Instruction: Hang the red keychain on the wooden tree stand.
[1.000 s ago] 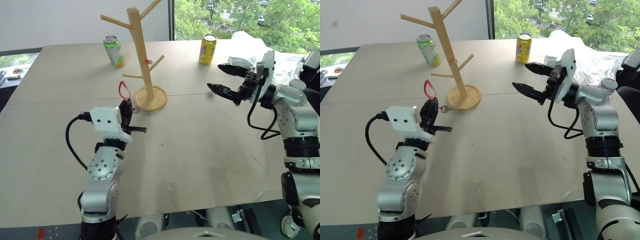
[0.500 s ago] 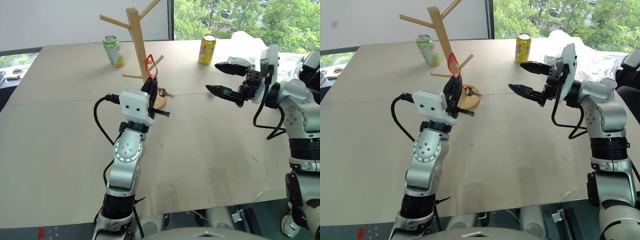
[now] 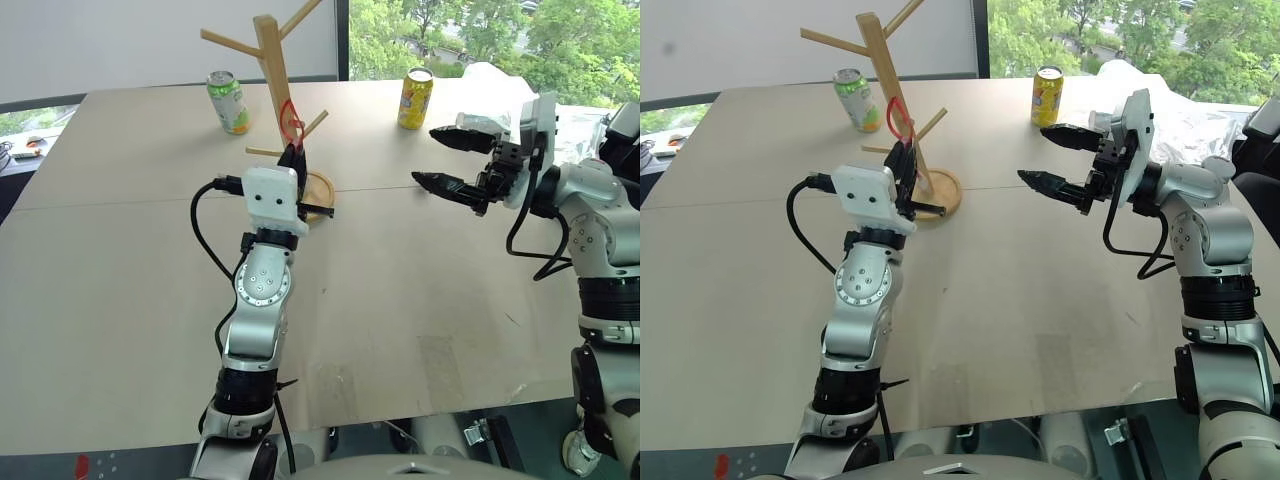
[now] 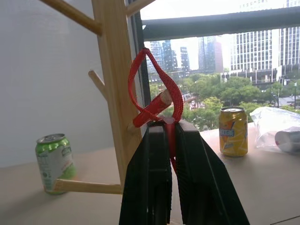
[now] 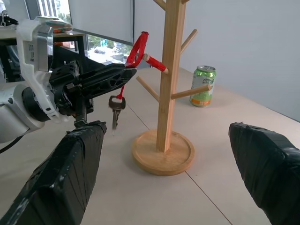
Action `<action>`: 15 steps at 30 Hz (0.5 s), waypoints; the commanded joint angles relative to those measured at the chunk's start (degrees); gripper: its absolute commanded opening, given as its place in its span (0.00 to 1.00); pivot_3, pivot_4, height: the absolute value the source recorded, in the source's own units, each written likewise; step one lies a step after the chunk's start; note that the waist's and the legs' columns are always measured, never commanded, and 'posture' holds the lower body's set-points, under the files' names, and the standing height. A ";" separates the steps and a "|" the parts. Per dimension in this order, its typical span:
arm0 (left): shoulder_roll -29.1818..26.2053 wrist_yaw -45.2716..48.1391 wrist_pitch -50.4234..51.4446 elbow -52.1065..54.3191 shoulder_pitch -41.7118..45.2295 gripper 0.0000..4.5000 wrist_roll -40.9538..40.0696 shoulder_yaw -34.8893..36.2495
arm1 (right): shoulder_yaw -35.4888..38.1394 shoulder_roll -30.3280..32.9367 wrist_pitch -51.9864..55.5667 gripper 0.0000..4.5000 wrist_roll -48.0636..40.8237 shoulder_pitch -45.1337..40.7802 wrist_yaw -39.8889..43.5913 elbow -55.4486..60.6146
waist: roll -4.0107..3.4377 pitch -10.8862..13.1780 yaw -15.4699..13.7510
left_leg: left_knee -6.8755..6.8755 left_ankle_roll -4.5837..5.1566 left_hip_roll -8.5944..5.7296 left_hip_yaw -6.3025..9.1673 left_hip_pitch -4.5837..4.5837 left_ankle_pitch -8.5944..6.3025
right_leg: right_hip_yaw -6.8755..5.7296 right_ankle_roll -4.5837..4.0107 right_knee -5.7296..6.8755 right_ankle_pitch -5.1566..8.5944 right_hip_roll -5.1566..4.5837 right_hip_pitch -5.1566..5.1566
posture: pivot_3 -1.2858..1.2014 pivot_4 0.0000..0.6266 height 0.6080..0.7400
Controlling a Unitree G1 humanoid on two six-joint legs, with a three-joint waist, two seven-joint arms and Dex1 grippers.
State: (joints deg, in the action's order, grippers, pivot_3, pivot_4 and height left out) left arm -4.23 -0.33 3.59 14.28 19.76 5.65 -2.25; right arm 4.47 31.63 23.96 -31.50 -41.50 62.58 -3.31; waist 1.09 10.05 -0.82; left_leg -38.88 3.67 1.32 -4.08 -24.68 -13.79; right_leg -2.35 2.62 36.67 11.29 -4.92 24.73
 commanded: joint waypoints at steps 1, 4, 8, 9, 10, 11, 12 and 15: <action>0.37 -1.08 0.70 -1.10 2.26 0.01 1.01 0.29 | 0.80 0.79 -1.36 1.00 0.01 -0.66 0.42 0.72 | 0.00 0.00 0.00 | -0.01 0.00 0.00 0.00 -0.01 0.00 | 0.00 0.00 0.00 0.00 0.00 0.00 | 0.52 0.24 1.00; 0.51 -1.16 0.39 -1.98 3.25 0.01 1.04 0.06 | 0.79 0.74 -1.59 1.00 0.11 -0.79 0.37 0.59 | 0.01 0.00 0.01 | -0.01 0.00 0.00 0.00 -0.01 0.00 | -0.01 0.00 0.00 0.00 0.00 0.00 | 0.52 0.24 1.00; 1.19 -0.72 -1.75 -1.66 3.70 0.01 0.43 -0.65 | 0.98 0.59 -1.79 1.00 0.11 -0.56 0.43 1.03 | 0.01 0.00 0.02 | -0.01 0.00 0.00 0.00 -0.01 0.00 | -0.01 0.00 0.00 0.00 0.00 0.00 | 0.52 0.24 1.00; 1.33 -0.35 -2.45 -1.21 3.24 0.01 0.02 -0.83 | 1.02 0.58 -1.85 1.00 0.13 -0.44 0.47 1.10 | 0.00 0.00 0.02 | -0.01 0.00 0.00 0.00 -0.01 0.00 | 0.00 0.00 0.00 0.00 0.00 0.00 | 0.52 0.24 1.00; 1.30 0.02 -2.96 -0.83 2.78 0.01 -0.06 -1.10 | 1.06 0.58 -1.91 1.00 0.15 -0.35 0.49 1.10 | 0.00 0.00 0.02 | -0.01 0.00 0.00 0.00 -0.01 0.00 | 0.00 0.00 0.00 0.00 0.00 0.00 | 0.52 0.24 1.00; 1.16 0.18 -3.42 -0.53 2.38 0.01 0.21 -1.35 | 1.09 0.60 -1.96 1.00 0.19 -0.31 0.47 1.03 | 0.00 0.00 0.02 | -0.01 0.00 0.00 0.00 -0.01 0.00 | 0.00 0.00 0.00 0.00 0.00 0.00 | 0.52 0.24 1.00; 1.01 0.25 -3.71 -0.40 2.14 0.01 0.42 -1.46 | 1.09 0.58 -1.99 1.00 0.23 -0.29 0.42 1.00 | 0.00 0.00 0.02 | -0.01 0.00 0.01 0.01 -0.01 0.00 | 0.00 0.00 0.00 0.00 0.00 0.00 | 0.52 0.24 1.00; 0.85 0.92 -6.30 1.15 0.46 0.01 -0.38 -1.29 | 1.22 0.60 -2.03 1.00 0.18 -0.21 0.25 1.16 | 0.00 0.00 0.03 | -0.01 0.00 0.01 0.00 -0.01 0.00 | 0.00 0.00 0.00 0.00 0.00 0.00 | 0.52 0.24 1.00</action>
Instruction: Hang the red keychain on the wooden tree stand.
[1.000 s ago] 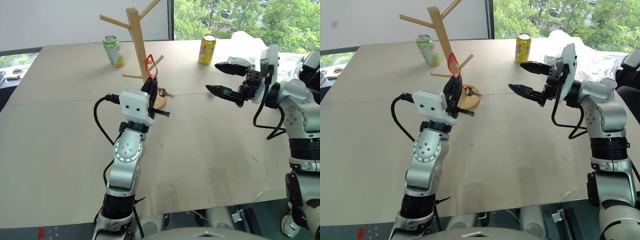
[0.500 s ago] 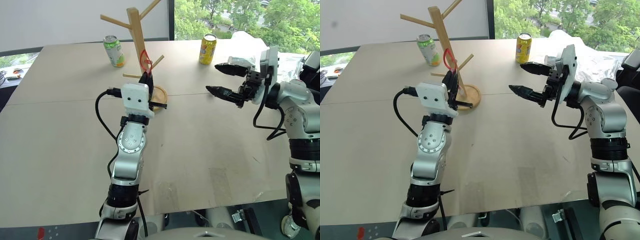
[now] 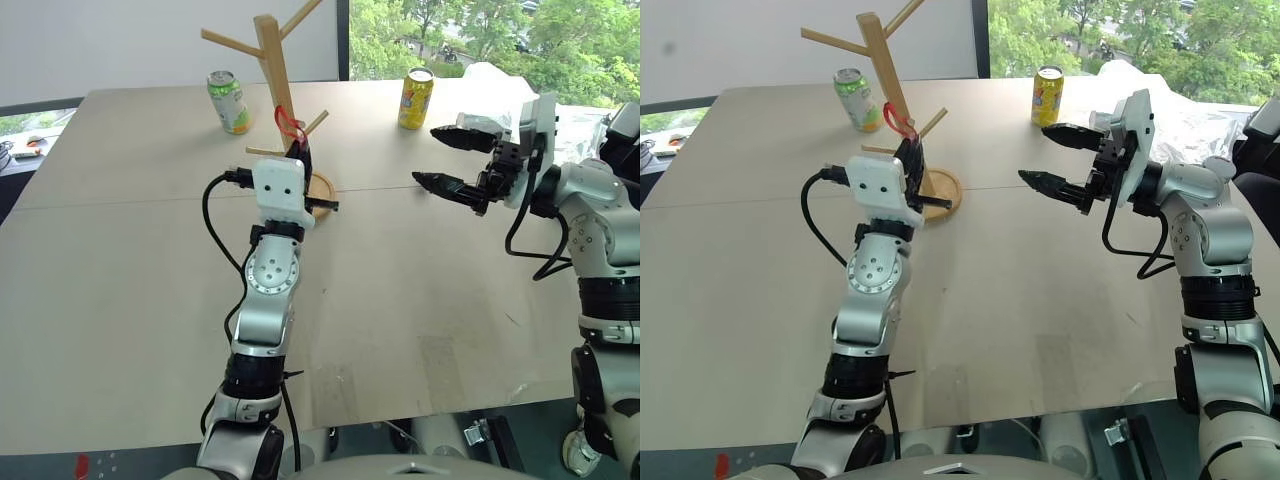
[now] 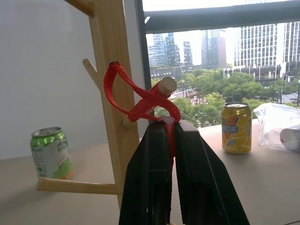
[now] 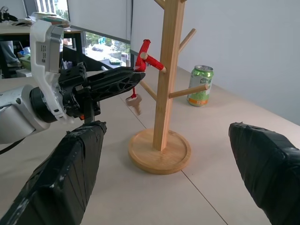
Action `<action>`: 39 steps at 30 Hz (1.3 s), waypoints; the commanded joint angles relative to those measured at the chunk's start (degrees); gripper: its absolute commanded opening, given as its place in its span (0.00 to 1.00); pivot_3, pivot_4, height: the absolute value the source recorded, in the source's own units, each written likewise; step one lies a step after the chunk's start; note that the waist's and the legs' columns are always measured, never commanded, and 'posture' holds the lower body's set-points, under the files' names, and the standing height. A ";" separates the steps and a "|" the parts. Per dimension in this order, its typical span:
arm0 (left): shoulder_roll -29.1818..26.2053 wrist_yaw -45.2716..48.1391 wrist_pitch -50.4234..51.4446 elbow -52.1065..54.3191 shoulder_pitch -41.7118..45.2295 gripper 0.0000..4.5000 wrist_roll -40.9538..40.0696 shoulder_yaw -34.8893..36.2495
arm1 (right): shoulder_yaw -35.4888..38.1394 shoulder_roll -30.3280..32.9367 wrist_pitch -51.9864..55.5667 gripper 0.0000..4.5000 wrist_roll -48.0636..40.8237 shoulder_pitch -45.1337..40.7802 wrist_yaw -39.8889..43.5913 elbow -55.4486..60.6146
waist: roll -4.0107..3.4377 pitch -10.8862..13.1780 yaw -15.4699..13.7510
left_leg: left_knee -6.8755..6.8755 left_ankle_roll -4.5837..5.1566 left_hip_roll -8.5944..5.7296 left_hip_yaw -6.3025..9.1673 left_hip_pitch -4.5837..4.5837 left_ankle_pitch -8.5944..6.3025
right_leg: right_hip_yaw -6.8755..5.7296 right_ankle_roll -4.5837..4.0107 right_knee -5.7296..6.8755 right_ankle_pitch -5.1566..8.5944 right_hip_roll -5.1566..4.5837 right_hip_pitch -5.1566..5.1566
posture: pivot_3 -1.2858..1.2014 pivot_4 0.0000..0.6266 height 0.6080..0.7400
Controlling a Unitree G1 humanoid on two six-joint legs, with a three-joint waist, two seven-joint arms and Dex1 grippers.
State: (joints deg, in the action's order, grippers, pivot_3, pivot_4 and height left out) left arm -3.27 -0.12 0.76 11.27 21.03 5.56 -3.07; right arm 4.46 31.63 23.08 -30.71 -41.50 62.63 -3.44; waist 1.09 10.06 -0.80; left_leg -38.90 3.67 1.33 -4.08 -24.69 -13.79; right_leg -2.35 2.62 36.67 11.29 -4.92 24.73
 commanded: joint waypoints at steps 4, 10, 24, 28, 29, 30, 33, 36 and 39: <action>-0.10 0.81 -4.29 3.47 -1.28 0.01 -0.15 -0.30 | 1.20 0.53 -1.27 1.00 -0.51 -0.11 0.03 1.36 | 0.00 0.00 -0.06 | 0.00 0.00 0.01 0.01 0.00 0.00 | 0.00 0.00 0.01 0.00 0.00 0.00 | 0.52 0.24 1.00; 0.04 0.90 -4.46 1.75 -0.66 0.01 0.51 -0.88 | 1.18 0.55 -1.26 1.00 -0.40 -0.09 -0.17 1.31 | 0.00 0.00 -0.02 | -0.04 0.00 0.00 0.01 -0.01 0.00 | 0.00 0.00 0.02 0.00 0.00 -0.01 | 0.52 0.24 1.00; 0.25 0.73 -3.38 -0.64 0.75 0.01 0.73 -1.83 | 1.16 0.60 -0.94 1.00 -0.43 0.41 -0.77 2.03 | 0.00 0.00 -0.02 | -0.04 0.00 0.00 0.00 -0.01 0.00 | 0.00 0.00 0.02 0.00 0.00 -0.01 | 0.52 0.24 1.00; 0.17 -0.19 -1.73 -1.26 1.29 0.01 1.34 -1.21 | 1.20 0.64 -0.80 1.00 -0.50 0.60 -0.98 2.40 | 0.00 0.00 -0.02 | -0.04 0.00 0.00 0.00 -0.01 0.00 | 0.00 0.00 0.02 0.00 0.00 -0.01 | 0.52 0.24 1.00; 0.43 -0.80 -0.42 -2.12 1.95 0.01 1.05 -0.47 | 1.21 0.65 -0.72 1.00 -0.52 0.66 -1.05 2.49 | 0.00 0.00 -0.02 | -0.04 0.00 -0.01 0.00 -0.01 0.00 | 0.00 0.00 0.02 0.00 0.00 -0.01 | 0.52 0.24 1.00; 0.51 -1.33 0.85 -2.85 2.57 0.01 1.14 0.03 | 1.22 0.67 -0.67 1.00 -0.53 0.70 -1.09 2.55 | 0.00 0.00 -0.04 | -0.04 0.00 -0.01 0.00 -0.01 0.00 | 0.00 0.00 0.02 0.00 0.01 -0.01 | 0.52 0.24 1.00; 0.18 -2.40 3.00 -4.49 4.27 0.01 2.62 0.19 | 1.23 0.68 -0.59 1.00 -0.52 0.80 -1.23 2.61 | 0.00 0.00 -0.02 | -0.07 0.00 -0.03 0.01 -0.01 0.00 | -0.01 0.01 0.04 0.00 0.02 -0.01 | 0.52 0.24 1.00; 0.52 -3.35 4.20 -5.10 5.58 0.01 2.96 0.72 | 1.23 0.65 -0.53 1.00 -0.54 0.92 -1.42 2.82 | 0.00 0.00 -0.02 | -0.07 0.00 -0.04 0.01 -0.01 0.00 | -0.01 0.01 0.04 0.00 0.02 -0.01 | 0.52 0.24 1.00; 0.76 -4.04 4.55 -5.77 6.53 0.01 2.71 1.36 | 1.23 0.66 -0.59 1.00 -0.54 0.96 -1.62 2.84 | 0.01 0.01 -0.05 | -0.07 0.00 -0.03 0.02 -0.03 0.00 | -0.02 0.01 0.04 0.00 0.02 -0.01 | 0.52 0.24 1.00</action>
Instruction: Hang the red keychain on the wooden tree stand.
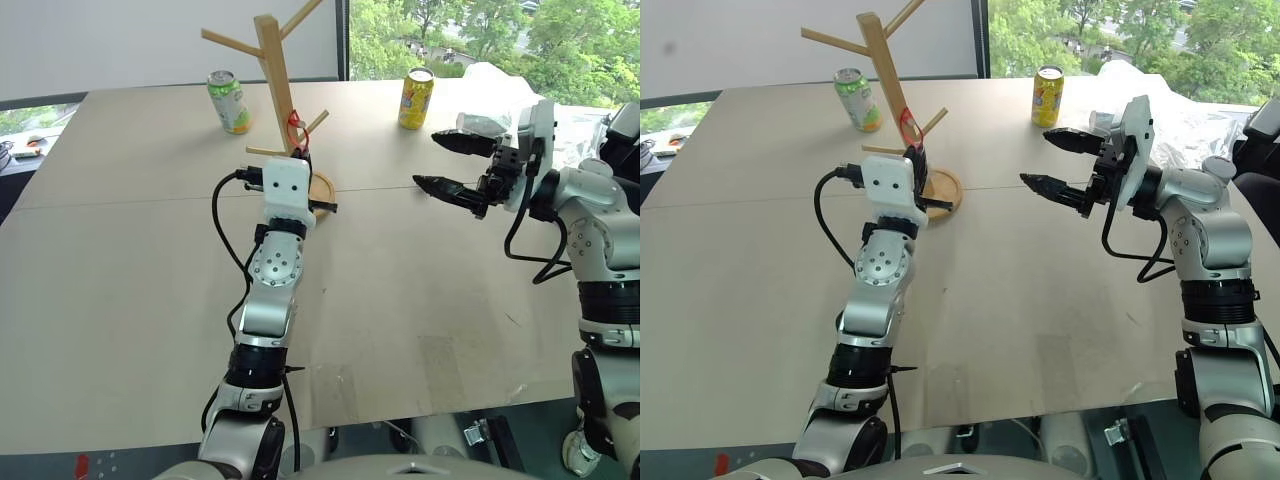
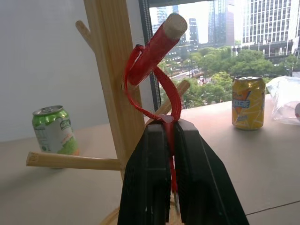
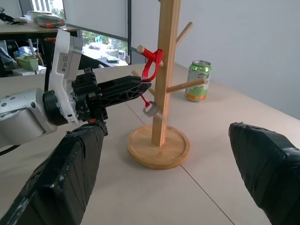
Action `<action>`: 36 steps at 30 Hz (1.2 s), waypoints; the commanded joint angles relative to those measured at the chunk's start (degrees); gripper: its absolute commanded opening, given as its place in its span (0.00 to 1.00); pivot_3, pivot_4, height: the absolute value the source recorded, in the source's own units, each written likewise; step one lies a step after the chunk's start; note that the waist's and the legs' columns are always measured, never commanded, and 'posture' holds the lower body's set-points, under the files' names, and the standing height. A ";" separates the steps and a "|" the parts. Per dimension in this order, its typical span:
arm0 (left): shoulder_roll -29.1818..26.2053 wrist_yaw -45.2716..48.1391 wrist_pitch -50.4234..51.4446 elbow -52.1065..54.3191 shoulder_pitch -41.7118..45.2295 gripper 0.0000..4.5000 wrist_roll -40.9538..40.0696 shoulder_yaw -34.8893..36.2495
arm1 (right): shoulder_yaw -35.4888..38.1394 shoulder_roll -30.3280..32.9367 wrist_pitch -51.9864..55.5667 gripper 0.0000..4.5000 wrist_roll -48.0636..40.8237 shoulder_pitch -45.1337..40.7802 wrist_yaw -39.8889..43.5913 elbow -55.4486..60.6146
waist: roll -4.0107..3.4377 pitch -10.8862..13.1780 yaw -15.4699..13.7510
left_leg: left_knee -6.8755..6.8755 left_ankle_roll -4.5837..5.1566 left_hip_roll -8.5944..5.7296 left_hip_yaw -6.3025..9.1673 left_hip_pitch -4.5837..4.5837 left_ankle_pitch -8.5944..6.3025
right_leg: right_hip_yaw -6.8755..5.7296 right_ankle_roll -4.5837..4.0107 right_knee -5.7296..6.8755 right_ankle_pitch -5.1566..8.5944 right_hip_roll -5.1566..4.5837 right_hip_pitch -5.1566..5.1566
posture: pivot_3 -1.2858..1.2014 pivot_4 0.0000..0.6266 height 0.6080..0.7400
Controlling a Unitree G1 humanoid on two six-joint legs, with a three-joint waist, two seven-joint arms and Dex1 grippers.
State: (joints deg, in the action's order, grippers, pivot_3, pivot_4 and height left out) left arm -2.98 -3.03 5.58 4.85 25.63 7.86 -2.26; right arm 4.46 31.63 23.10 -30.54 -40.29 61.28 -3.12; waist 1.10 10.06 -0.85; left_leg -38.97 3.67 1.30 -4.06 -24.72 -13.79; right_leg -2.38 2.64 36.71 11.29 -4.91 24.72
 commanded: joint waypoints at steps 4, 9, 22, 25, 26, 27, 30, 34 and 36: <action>0.68 -0.83 -0.03 0.14 2.79 0.08 -0.20 0.50 | 1.19 0.62 -0.68 1.00 -0.68 -0.02 -0.47 2.63 | 0.00 0.00 0.04 | -0.01 0.00 0.00 0.00 0.01 0.00 | 0.00 0.00 0.01 0.00 0.00 0.00 | 0.52 0.24 1.00; 1.28 -0.50 -0.44 0.56 2.57 0.54 -0.33 -0.06 | 1.15 0.62 -0.71 1.00 -0.64 0.28 -0.64 2.83 | 0.00 0.00 0.03 | -0.01 0.00 0.00 -0.01 0.00 0.00 | 0.01 0.00 0.00 0.00 0.00 0.00 | 0.52 0.24 1.00; 0.64 1.32 -3.19 5.46 -8.05 0.99 -1.62 0.42 | 1.65 -5.98 -5.70 1.00 3.88 2.45 -11.50 -1.78 | 0.00 -0.01 0.19 | -0.01 -0.01 0.05 -0.02 0.03 0.00 | 0.02 0.00 0.02 0.00 0.00 0.00 | 0.52 0.24 1.00; -0.53 2.42 -4.27 8.09 -13.01 0.99 -3.10 2.01 | 2.86 -11.97 -9.44 1.00 7.26 4.51 -21.71 -4.51 | 0.00 -0.01 0.17 | -0.01 -0.01 0.08 -0.04 0.03 0.00 | 0.02 0.00 0.03 0.00 0.00 0.01 | 0.52 0.24 1.00; -0.85 2.87 -4.44 8.79 -14.39 0.99 -3.68 2.43 | 3.21 -13.61 -10.40 1.00 8.34 5.06 -24.76 -5.23 | -0.01 -0.01 0.17 | -0.01 -0.01 0.09 -0.04 0.03 0.00 | 0.02 0.00 0.04 0.00 0.00 0.01 | 0.52 0.24 1.00; -1.26 3.41 -4.60 9.45 -15.92 0.99 -4.44 3.01 | 3.40 -15.30 -11.88 1.00 9.74 5.78 -27.90 -6.19 | -0.01 0.00 0.11 | -0.01 -0.01 0.10 -0.05 0.02 0.00 | 0.03 0.00 0.04 0.00 -0.01 0.02 | 0.52 0.24 1.00; -2.61 4.71 -4.99 11.30 -20.06 0.99 -5.96 4.75 | 3.04 -19.15 -17.18 1.00 13.59 9.27 -34.47 -8.04 | 0.01 -0.03 0.04 | -0.01 -0.02 0.09 -0.05 0.02 0.00 | 0.03 0.00 0.04 0.00 -0.02 0.02 | 0.52 0.24 1.00; -4.14 5.59 -4.84 12.92 -24.17 0.99 -7.75 7.69 | 3.15 -22.42 -25.24 1.00 19.20 14.26 -42.93 -11.03 | -0.02 -0.03 0.05 | 0.00 -0.02 0.09 -0.02 0.02 0.00 | 0.01 -0.01 0.03 0.01 -0.02 0.01 | 0.52 0.24 1.00; -4.67 5.76 -5.07 13.10 -25.24 0.99 -8.18 8.83 | 2.67 -22.92 -28.08 1.00 21.06 16.31 -44.87 -11.79 | -0.04 -0.02 0.10 | 0.00 -0.02 0.08 -0.04 0.00 0.00 | 0.02 -0.01 0.03 0.01 -0.02 0.03 | 0.52 0.24 1.00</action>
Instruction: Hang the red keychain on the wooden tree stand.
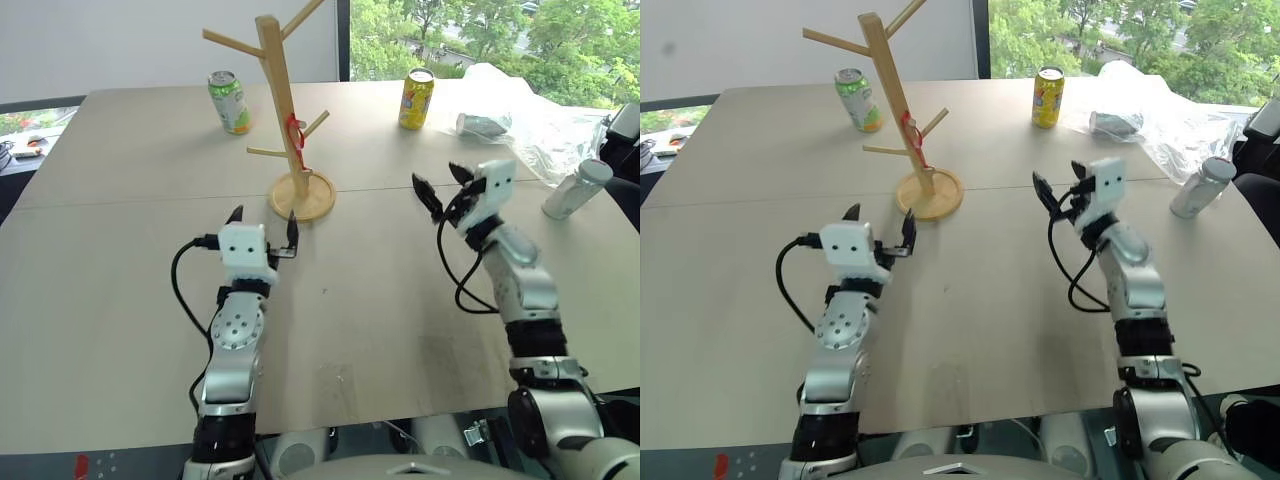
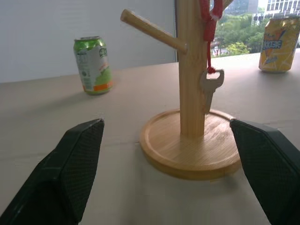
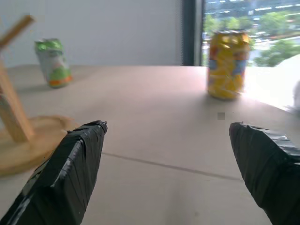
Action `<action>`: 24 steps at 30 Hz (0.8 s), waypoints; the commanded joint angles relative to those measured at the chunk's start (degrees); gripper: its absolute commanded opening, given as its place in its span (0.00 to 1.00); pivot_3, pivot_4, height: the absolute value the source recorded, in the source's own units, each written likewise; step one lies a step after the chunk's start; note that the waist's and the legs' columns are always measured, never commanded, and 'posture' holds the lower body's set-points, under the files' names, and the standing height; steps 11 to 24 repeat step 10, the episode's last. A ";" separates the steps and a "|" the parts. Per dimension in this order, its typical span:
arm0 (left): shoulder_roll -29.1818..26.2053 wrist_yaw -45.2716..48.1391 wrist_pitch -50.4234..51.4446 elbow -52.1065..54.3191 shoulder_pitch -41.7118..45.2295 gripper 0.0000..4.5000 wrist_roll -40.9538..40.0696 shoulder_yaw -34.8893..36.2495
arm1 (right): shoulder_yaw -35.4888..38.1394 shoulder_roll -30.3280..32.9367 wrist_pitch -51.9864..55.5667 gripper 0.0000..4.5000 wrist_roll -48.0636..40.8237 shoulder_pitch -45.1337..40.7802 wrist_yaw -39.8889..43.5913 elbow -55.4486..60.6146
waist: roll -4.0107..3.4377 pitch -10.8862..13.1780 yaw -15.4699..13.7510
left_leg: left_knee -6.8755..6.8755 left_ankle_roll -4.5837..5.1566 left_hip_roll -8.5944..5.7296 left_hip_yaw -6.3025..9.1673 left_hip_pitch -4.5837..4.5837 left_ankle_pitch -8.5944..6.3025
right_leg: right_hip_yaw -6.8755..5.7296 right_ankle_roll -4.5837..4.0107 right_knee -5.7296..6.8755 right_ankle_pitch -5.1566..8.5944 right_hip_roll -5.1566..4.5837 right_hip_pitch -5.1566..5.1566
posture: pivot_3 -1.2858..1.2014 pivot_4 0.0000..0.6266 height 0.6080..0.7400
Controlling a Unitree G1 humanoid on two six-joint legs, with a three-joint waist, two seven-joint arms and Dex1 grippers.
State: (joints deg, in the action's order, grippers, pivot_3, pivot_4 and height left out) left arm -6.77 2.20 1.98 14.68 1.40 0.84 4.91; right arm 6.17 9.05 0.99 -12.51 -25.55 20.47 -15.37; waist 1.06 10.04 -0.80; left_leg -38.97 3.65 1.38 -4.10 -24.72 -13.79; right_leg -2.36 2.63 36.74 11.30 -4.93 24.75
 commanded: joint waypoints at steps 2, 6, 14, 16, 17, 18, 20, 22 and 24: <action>-1.23 0.55 -1.51 3.19 -1.61 0.99 -1.35 2.44 | 0.71 -0.73 -7.64 1.00 3.55 2.92 -4.78 0.39 | 0.00 0.00 0.20 | 0.00 0.00 0.00 -0.01 0.04 0.00 | 0.02 0.00 0.01 0.00 0.00 -0.01 | 0.52 0.24 1.00; -1.58 0.89 -2.53 2.07 -3.03 0.99 -1.93 3.76 | 0.74 -0.89 -8.97 1.00 3.77 4.87 -5.92 1.19 | 0.00 0.00 0.38 | 0.00 0.00 0.03 0.00 0.06 0.00 | 0.02 0.00 0.01 0.01 0.04 -0.01 | 0.52 0.24 1.00; -1.54 1.41 -3.35 0.53 -4.16 0.99 -1.86 3.71 | 0.50 -0.58 -9.38 1.00 3.86 5.49 -5.99 2.19 | 0.00 -0.01 0.37 | 0.00 0.00 0.04 0.00 0.05 -0.01 | 0.02 0.00 0.00 0.01 0.03 -0.01 | 0.52 0.24 1.00; -1.54 1.41 -3.35 0.53 -4.16 0.99 -1.86 3.71 | 0.50 -0.58 -9.38 1.00 3.86 5.49 -5.99 2.19 | 0.00 -0.01 0.37 | 0.00 0.00 0.04 0.00 0.05 -0.01 | 0.02 0.00 0.00 0.01 0.03 -0.01 | 0.52 0.24 1.00; -1.54 1.41 -3.35 0.53 -4.16 0.99 -1.86 3.71 | 0.50 -0.58 -9.38 1.00 3.86 5.49 -5.99 2.19 | 0.00 -0.01 0.37 | 0.00 0.00 0.04 0.00 0.05 -0.01 | 0.02 0.00 0.00 0.01 0.03 -0.01 | 0.52 0.24 1.00; -1.54 1.41 -3.35 0.53 -4.16 0.99 -1.86 3.71 | 0.50 -0.58 -9.38 1.00 3.86 5.49 -5.99 2.19 | 0.00 -0.01 0.37 | 0.00 0.00 0.04 0.00 0.05 -0.01 | 0.02 0.00 0.00 0.01 0.03 -0.01 | 0.52 0.24 1.00; -1.54 1.41 -3.35 0.53 -4.16 0.99 -1.86 3.71 | 0.50 -0.58 -9.38 1.00 3.86 5.49 -5.99 2.19 | 0.00 -0.01 0.37 | 0.00 0.00 0.04 0.00 0.05 -0.01 | 0.02 0.00 0.00 0.01 0.03 -0.01 | 0.52 0.24 1.00; -1.54 1.41 -3.35 0.53 -4.16 0.99 -1.86 3.71 | 0.50 -0.58 -9.38 1.00 3.86 5.49 -5.99 2.19 | 0.00 -0.01 0.37 | 0.00 0.00 0.04 0.00 0.05 -0.01 | 0.02 0.00 0.00 0.01 0.03 -0.01 | 0.52 0.24 1.00; -1.54 1.41 -3.35 0.53 -4.16 0.99 -1.86 3.71 | 0.50 -0.58 -9.38 1.00 3.86 5.49 -5.99 2.19 | 0.00 -0.01 0.37 | 0.00 0.00 0.04 0.00 0.05 -0.01 | 0.02 0.00 0.00 0.01 0.03 -0.01 | 0.52 0.24 1.00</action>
